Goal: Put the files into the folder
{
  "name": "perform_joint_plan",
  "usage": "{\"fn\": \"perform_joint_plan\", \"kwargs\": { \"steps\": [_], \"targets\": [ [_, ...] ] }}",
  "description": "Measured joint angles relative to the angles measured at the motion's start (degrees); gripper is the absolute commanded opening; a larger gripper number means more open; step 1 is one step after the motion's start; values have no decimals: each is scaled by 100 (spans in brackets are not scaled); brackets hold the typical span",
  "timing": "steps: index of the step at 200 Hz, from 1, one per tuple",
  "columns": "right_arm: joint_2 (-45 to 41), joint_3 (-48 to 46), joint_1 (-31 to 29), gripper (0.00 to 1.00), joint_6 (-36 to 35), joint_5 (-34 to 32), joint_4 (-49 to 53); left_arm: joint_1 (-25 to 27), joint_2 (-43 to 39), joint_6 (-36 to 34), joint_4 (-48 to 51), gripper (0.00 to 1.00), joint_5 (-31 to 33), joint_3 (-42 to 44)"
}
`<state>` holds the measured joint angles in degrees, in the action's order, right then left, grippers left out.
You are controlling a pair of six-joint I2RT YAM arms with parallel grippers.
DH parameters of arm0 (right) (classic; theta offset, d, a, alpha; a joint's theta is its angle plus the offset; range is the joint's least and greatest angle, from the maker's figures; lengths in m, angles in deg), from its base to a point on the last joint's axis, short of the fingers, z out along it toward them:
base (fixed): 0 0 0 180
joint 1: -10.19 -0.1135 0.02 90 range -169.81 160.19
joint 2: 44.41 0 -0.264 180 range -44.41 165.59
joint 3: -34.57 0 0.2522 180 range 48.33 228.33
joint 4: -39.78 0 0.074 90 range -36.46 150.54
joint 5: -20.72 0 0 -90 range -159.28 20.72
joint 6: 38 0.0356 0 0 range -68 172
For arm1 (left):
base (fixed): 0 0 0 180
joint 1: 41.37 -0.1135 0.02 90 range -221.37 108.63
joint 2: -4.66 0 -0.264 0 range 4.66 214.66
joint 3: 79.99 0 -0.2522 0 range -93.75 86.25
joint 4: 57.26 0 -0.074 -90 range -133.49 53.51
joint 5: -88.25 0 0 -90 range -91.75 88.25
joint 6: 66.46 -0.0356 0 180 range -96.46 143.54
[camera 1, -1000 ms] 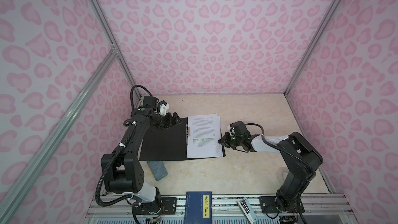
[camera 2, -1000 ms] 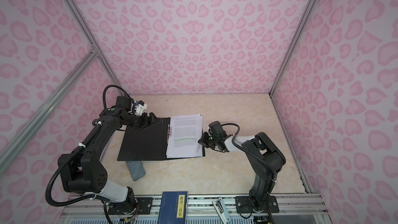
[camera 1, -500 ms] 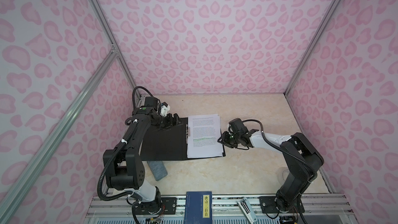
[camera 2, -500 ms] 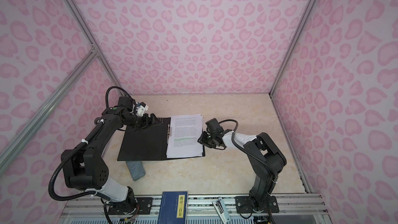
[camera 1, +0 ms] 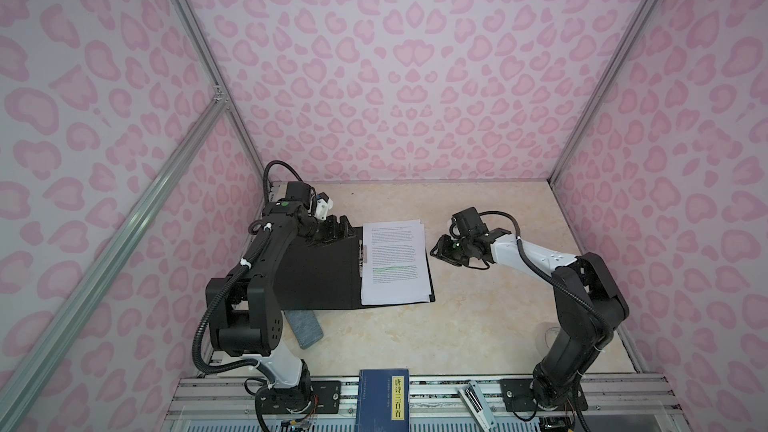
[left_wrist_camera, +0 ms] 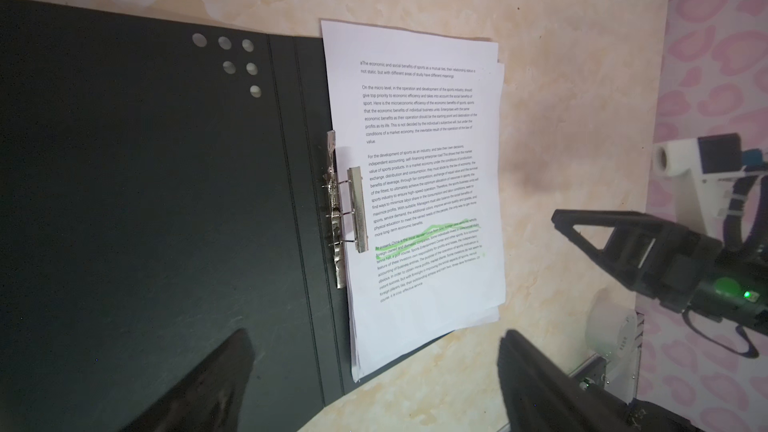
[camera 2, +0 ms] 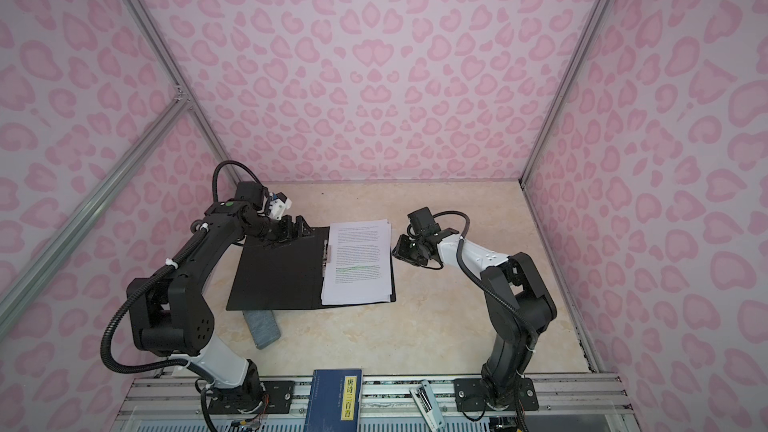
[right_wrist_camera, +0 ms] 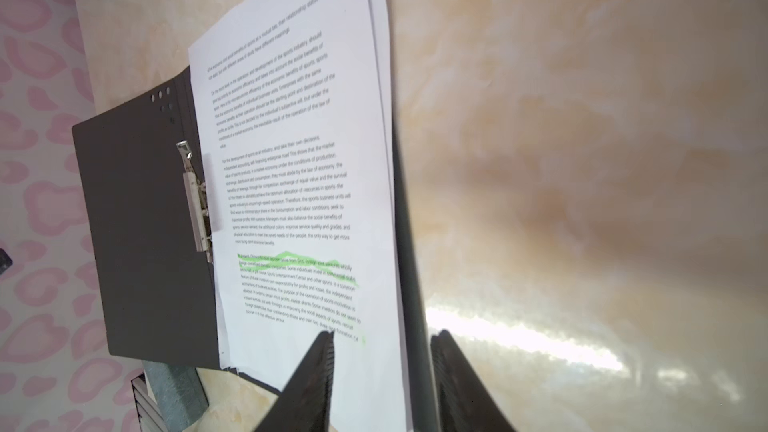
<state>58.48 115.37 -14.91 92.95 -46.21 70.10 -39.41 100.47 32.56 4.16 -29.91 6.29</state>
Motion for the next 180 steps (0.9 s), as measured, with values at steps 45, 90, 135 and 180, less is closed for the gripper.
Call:
{"fn": "perform_joint_plan", "kwargs": {
  "steps": [45, 90, 135, 180],
  "targets": [
    [1193, 1182, 391, 42, -306, 459, -236, 168, 474, -61, -144, 97, 33, -61],
    [2111, 2059, 592, 43, -339, 734, -385, 302, 920, -85, -238, 97, 52, -382],
    [2796, 2804, 688, 44, -343, 1021, -409, 337, 1097, -83, -269, 97, 24, -463],
    [3222, 3388, 697, 42, -459, 1250, -243, 358, 1147, -76, -275, 97, 2, -568]
  ]
}}
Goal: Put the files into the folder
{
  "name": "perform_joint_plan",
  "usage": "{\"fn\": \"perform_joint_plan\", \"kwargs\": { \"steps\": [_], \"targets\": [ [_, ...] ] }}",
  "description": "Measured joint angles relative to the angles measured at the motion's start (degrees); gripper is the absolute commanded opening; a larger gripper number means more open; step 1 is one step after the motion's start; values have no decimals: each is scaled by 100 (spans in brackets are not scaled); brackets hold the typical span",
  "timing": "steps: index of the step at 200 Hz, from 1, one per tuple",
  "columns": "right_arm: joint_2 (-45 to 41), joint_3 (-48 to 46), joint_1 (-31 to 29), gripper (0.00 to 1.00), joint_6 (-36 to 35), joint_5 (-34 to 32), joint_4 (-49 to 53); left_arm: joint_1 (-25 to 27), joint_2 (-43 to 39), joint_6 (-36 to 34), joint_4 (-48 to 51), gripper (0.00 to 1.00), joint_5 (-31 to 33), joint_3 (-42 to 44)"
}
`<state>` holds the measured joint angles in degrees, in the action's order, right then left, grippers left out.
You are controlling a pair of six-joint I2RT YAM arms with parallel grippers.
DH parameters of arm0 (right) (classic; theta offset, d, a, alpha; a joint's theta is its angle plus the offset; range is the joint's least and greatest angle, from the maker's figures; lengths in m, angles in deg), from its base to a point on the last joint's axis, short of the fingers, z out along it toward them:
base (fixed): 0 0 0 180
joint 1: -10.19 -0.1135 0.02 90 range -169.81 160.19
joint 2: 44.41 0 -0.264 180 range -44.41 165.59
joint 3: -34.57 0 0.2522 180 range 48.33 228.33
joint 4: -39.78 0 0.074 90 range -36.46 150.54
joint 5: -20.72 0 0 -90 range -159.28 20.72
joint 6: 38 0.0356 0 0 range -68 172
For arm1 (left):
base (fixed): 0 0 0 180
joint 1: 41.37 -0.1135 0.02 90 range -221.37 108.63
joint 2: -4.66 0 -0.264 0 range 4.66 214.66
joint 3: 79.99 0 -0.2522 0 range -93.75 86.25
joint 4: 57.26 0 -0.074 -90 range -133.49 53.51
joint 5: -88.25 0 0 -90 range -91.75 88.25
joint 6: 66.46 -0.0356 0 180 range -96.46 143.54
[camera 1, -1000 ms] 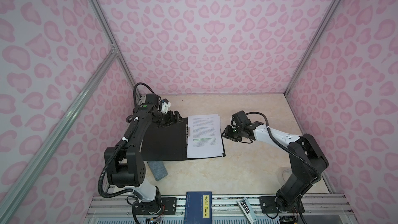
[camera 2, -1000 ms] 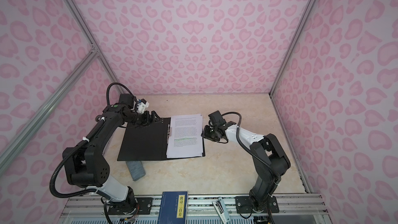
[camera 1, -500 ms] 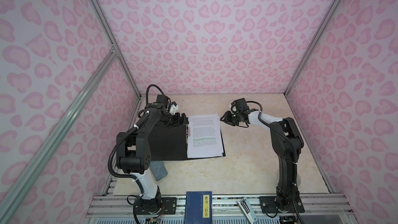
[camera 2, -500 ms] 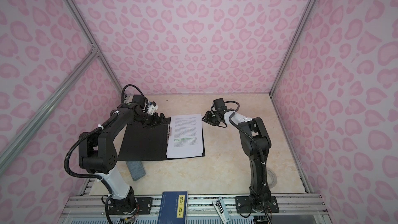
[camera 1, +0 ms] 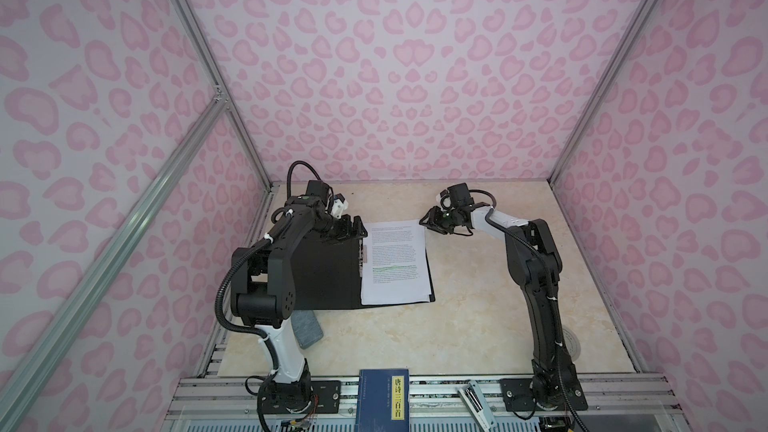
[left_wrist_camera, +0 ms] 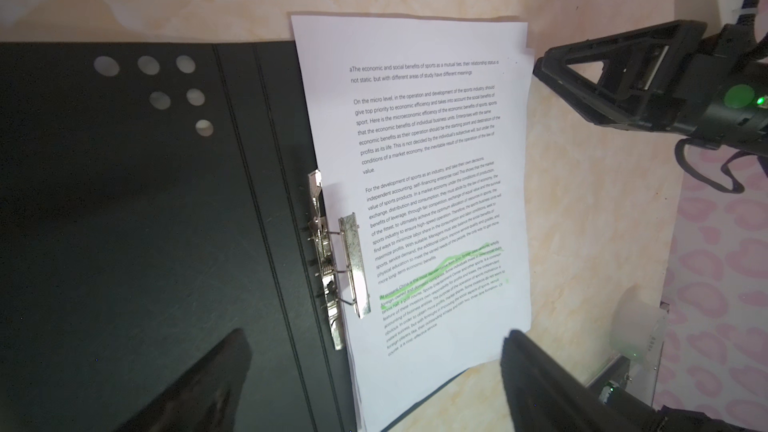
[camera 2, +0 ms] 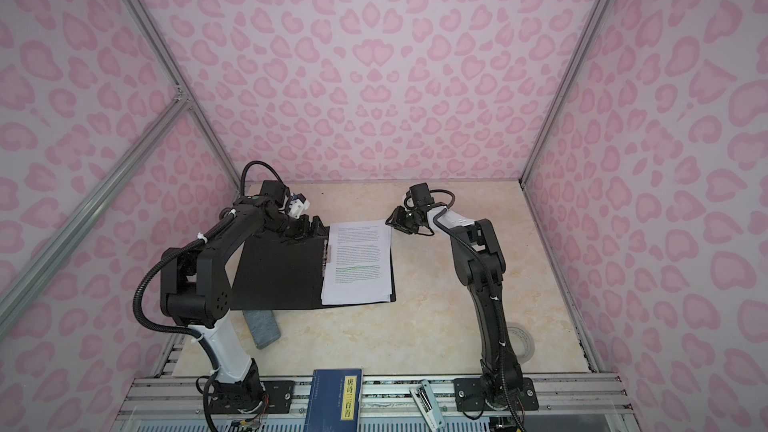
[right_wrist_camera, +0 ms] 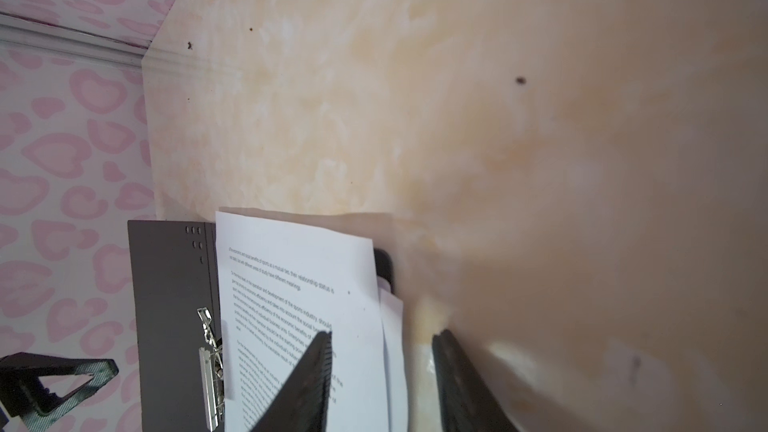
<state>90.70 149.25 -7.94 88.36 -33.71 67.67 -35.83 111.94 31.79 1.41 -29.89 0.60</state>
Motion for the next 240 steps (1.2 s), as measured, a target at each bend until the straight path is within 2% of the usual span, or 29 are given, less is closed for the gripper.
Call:
{"fn": "perform_joint_plan", "kwargs": {
  "steps": [51, 115, 163, 220, 240],
  "targets": [
    [107, 109, -2, 34, -48, 190, 57, 9, 59, 42, 15, 97, 0, -2],
    [162, 179, -35, 15, -35, 258, 94, 9, 59, 35, 42, 97, 2, -28],
    [225, 339, -33, 9, 4, 372, 149, 9, 81, 17, 46, 97, 2, -28],
    [400, 518, -50, 9, 7, 544, 179, 9, 92, -26, 111, 97, -2, -63],
    [470, 599, -72, 16, 2, 649, 195, 9, 103, -26, 149, 97, -17, -66]
  ]
}}
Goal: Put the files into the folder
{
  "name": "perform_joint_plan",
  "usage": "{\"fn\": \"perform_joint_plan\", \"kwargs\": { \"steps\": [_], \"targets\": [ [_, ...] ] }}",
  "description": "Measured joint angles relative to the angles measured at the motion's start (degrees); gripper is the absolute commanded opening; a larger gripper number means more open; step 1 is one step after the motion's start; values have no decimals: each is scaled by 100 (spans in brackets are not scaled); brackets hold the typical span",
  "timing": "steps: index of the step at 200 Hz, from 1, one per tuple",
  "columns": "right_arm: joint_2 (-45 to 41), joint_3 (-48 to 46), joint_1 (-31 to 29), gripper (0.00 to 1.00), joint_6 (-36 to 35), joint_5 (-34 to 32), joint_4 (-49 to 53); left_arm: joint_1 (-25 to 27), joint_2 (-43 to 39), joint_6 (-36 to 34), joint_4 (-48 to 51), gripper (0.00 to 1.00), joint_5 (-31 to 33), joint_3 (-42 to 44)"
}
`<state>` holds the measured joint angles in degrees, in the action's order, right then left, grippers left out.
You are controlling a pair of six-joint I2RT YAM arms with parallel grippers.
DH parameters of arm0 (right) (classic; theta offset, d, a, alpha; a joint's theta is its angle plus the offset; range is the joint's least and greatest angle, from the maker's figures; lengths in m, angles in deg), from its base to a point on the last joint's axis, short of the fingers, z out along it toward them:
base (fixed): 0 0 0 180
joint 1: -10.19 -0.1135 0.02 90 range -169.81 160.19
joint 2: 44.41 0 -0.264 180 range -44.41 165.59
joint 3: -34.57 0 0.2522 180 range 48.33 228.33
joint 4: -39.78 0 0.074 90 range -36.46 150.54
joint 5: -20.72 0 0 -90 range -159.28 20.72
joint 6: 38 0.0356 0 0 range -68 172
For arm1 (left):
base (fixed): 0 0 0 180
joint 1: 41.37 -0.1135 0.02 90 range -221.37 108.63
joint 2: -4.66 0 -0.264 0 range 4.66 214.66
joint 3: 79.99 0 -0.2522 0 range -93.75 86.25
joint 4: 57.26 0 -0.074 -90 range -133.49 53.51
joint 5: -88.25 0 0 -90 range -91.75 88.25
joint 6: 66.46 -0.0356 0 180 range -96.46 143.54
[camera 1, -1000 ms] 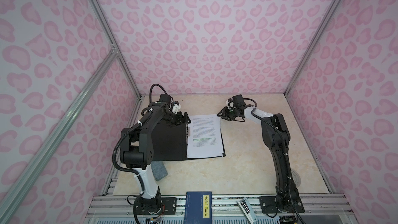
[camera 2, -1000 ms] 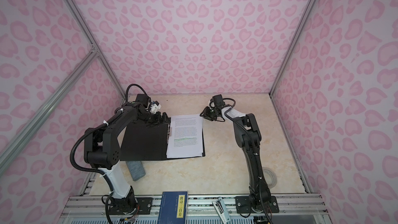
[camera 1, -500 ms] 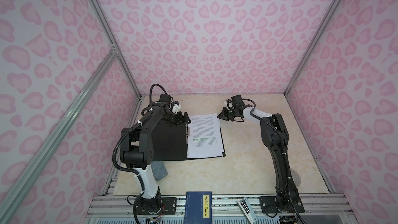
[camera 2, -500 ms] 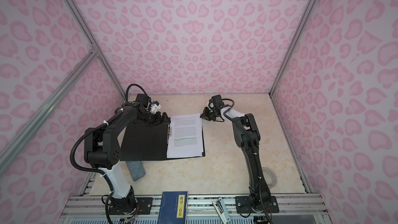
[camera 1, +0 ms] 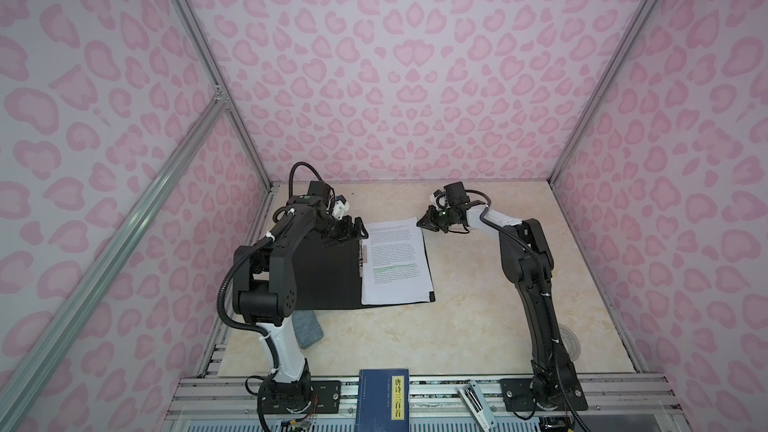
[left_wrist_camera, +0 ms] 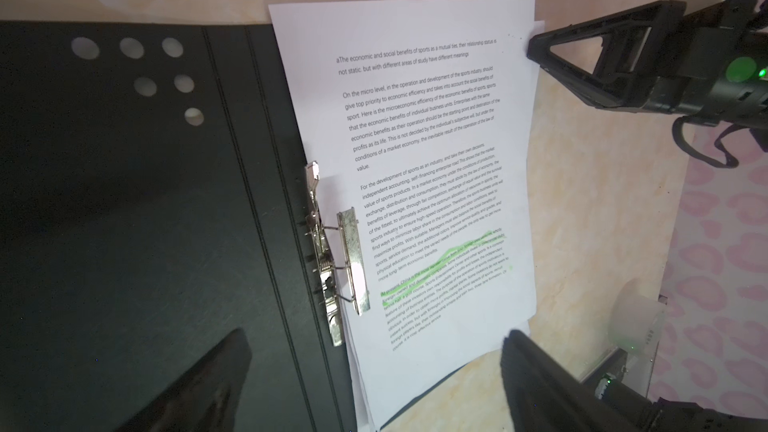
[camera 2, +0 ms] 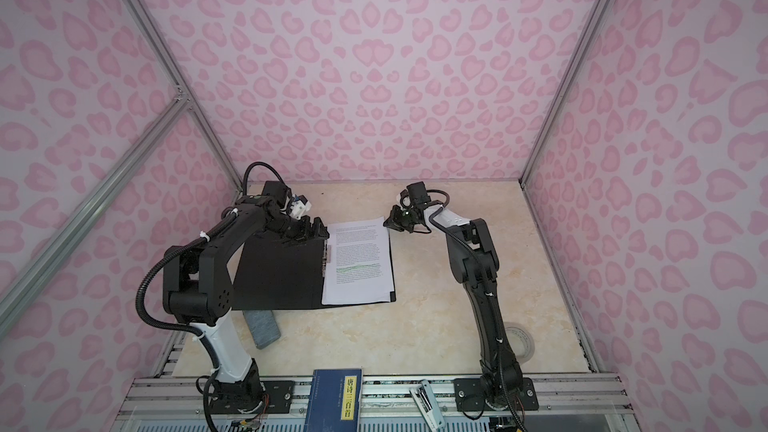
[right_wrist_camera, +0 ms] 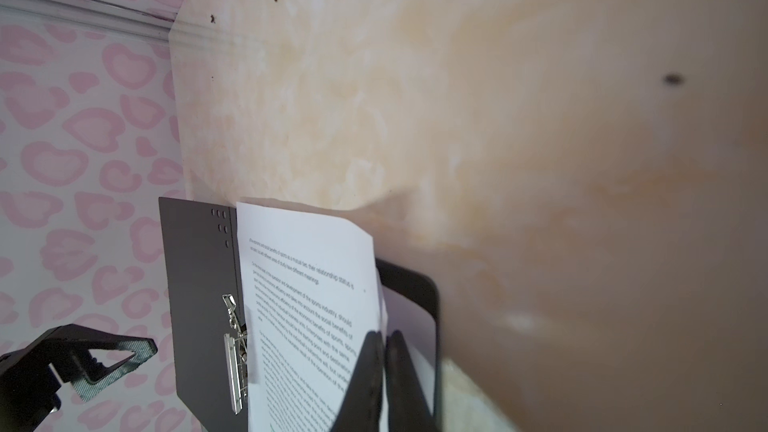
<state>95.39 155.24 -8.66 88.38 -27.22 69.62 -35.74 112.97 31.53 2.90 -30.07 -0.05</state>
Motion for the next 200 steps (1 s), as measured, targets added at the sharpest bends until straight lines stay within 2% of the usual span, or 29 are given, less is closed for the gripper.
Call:
{"fn": "perform_joint_plan", "kwargs": {
  "steps": [41, 90, 124, 155, 200],
  "targets": [
    [7, 35, -15, 32, -114, -7, 96, 2, 22, -22, 31, 97, -22, 0],
    [-474, -199, -22, 36, -323, -540, 546, 0, -103, -59, 170, 97, -11, -9],
    [-1488, -1279, -120, 36, -404, -927, 568, 0, -385, -101, 247, 97, 50, -37],
    [-2492, -2798, -348, 36, -267, -957, 289, 0, -686, -195, 417, 97, 72, -37],
    [-3130, -4148, -678, 36, -103, -1010, 2, 0, -1143, -345, 601, 98, 44, 186]
  ]
}}
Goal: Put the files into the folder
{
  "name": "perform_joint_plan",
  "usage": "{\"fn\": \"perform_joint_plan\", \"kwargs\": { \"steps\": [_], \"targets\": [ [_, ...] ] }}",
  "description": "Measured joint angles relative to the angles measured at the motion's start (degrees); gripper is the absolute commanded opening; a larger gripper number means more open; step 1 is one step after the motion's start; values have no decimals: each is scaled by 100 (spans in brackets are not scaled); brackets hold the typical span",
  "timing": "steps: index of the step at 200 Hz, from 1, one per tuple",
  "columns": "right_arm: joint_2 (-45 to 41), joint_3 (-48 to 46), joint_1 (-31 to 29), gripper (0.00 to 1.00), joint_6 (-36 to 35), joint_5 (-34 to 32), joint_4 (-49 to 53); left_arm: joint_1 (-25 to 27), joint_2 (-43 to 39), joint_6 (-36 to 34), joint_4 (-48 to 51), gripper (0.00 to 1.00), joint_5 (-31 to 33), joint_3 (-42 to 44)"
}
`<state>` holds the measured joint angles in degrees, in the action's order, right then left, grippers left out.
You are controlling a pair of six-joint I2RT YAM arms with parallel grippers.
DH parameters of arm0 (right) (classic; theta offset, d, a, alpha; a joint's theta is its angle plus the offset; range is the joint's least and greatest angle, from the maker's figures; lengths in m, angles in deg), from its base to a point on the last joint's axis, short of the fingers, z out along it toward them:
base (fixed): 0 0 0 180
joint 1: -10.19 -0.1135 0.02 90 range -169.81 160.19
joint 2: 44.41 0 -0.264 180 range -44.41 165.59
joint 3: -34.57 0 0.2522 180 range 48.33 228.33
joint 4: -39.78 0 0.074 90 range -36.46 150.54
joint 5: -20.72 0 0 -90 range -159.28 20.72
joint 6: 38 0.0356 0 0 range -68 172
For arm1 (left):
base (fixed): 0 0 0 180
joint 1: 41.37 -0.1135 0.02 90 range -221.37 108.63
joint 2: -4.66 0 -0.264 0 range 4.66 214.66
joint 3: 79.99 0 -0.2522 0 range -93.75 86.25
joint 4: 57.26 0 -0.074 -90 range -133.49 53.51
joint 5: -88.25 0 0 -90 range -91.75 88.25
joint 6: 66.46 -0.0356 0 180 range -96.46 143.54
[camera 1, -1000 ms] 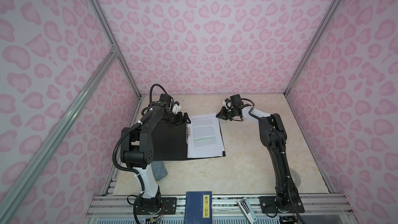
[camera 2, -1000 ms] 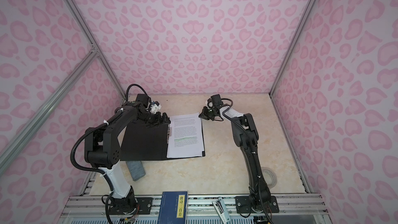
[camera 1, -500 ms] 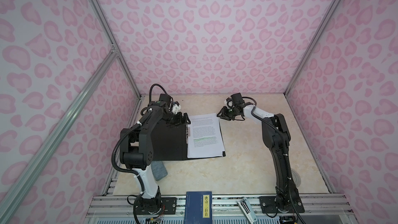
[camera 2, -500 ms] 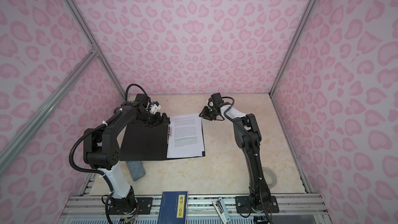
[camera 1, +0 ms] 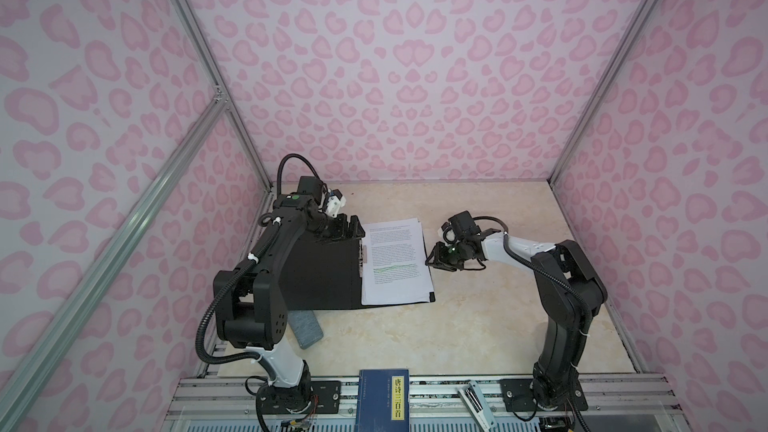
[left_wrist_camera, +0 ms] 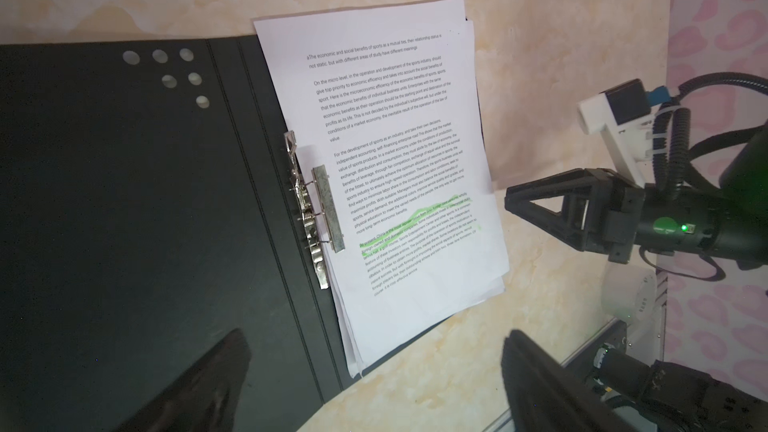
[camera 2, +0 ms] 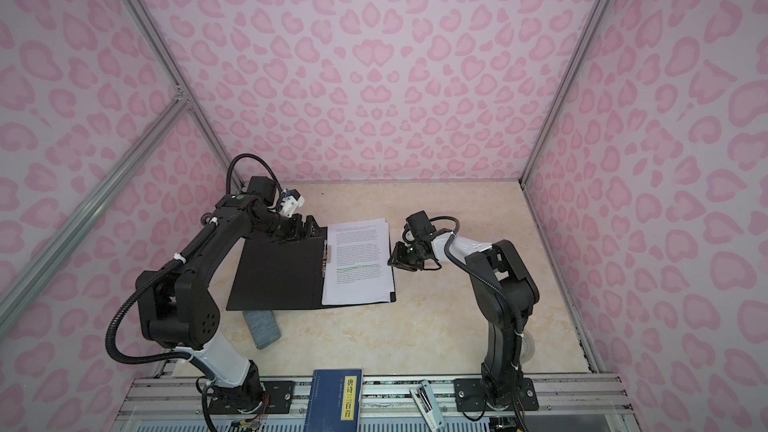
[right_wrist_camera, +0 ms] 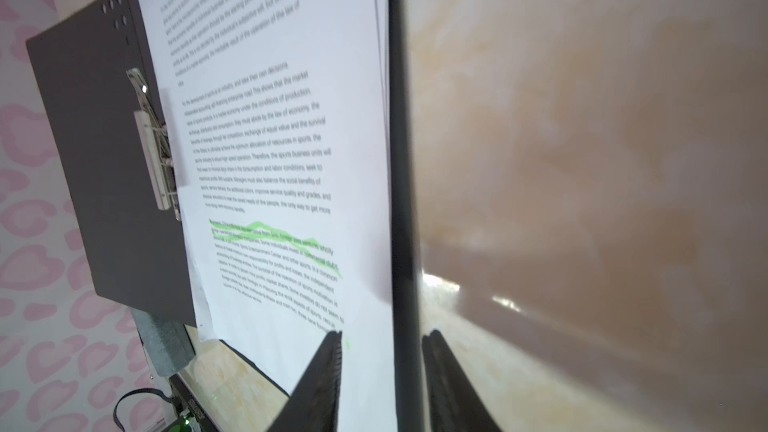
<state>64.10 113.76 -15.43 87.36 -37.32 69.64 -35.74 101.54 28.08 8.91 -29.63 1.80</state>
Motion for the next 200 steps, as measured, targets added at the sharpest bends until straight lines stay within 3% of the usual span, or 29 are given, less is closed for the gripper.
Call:
{"fn": "perform_joint_plan", "kwargs": {
  "steps": [89, 148, 200],
  "targets": [
    [-118, -564, -236, 34, 304, -4, -691, 0, -369, -179, 122, 98, -22, 533],
    [-404, -1075, -348, 22, 573, 9, -953, 0, -369, -197, 146, 98, -28, 535],
    [-625, -1314, -463, 23, 673, 72, -1067, 0, -365, -212, 151, 97, -42, 535]
  ]
}}
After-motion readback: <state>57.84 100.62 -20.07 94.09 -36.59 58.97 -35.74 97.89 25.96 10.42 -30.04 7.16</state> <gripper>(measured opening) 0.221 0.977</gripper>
